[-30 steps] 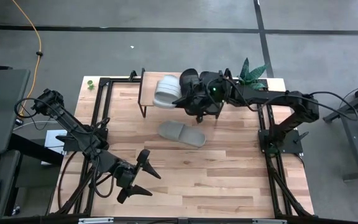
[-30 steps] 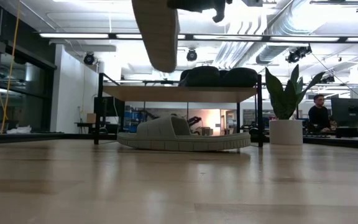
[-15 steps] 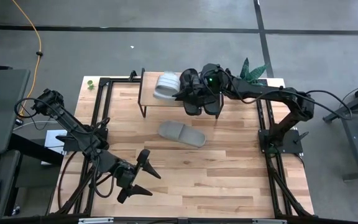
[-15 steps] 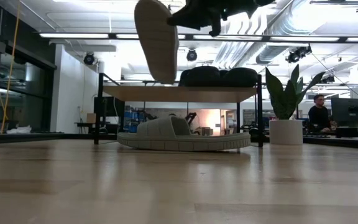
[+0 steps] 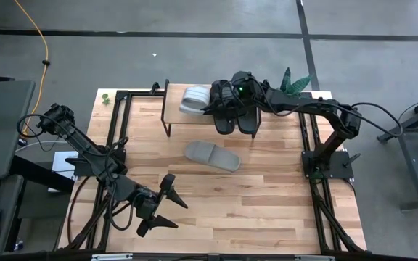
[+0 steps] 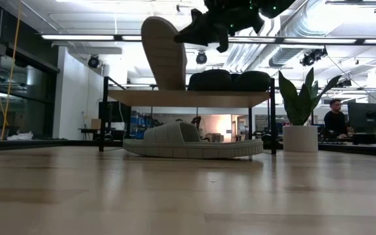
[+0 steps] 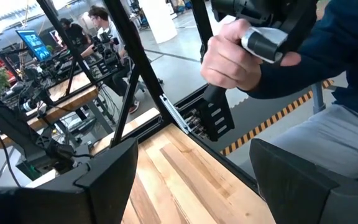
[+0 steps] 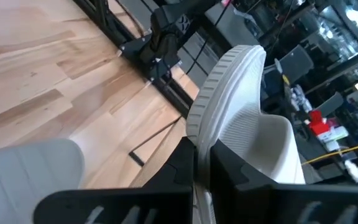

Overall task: Pick and place slides into the shelf
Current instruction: Put the bottom white slide on the shelf

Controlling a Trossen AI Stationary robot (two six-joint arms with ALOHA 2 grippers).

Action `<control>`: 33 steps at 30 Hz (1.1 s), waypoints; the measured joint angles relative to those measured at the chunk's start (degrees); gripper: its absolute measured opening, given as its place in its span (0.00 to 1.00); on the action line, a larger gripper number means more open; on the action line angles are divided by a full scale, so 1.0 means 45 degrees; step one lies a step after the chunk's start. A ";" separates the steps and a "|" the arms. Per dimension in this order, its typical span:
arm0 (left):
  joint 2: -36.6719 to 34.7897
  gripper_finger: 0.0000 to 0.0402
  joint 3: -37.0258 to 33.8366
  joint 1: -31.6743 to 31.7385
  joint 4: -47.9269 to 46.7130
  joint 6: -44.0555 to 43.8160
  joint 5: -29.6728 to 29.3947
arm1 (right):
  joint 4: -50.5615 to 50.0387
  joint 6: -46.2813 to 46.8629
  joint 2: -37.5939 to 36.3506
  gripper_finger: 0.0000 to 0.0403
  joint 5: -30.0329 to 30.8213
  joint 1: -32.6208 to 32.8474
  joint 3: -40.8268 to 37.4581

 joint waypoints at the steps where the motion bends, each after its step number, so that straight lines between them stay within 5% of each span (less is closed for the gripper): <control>1: 0.0000 0.74 0.0000 0.0000 0.0000 0.0000 0.0000 | -0.0079 0.0098 0.0000 0.00 -0.0023 -0.0047 0.0000; 33: 0.0000 0.74 0.0000 0.0000 0.0039 -0.0005 0.0000 | -0.2110 0.0852 -0.0019 0.00 -0.0718 -0.0377 0.0000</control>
